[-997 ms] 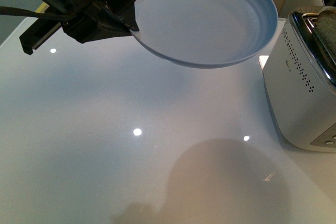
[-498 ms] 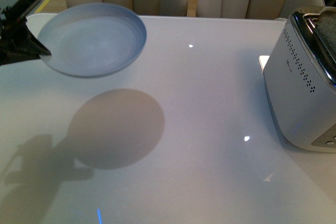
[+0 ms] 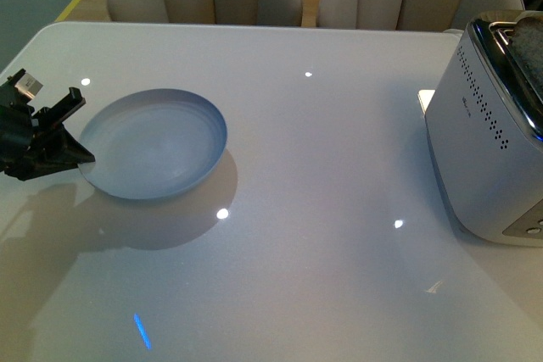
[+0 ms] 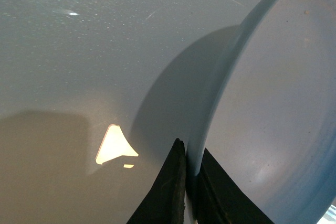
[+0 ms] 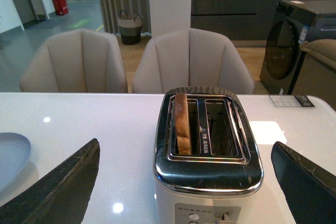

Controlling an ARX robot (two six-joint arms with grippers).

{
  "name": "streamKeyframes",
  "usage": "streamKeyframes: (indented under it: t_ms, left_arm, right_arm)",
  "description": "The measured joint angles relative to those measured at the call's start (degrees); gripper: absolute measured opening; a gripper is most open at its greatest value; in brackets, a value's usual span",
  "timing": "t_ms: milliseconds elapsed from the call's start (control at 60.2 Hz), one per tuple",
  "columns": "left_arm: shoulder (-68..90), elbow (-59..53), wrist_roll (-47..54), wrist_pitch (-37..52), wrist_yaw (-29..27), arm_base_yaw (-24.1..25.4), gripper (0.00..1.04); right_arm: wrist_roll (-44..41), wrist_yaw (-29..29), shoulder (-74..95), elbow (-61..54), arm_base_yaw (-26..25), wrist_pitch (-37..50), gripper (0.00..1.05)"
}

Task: Left arm holds plate, right arm toasts bread

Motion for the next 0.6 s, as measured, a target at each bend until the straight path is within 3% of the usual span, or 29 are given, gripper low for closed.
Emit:
streamKeyframes:
  t_ms: [598]
  left_arm:
    - [2.93,-0.66,3.91,1.16,-0.17,-0.74,0.03]
  right_arm:
    - [0.0,0.0,0.0,0.0,0.0,0.0,0.96]
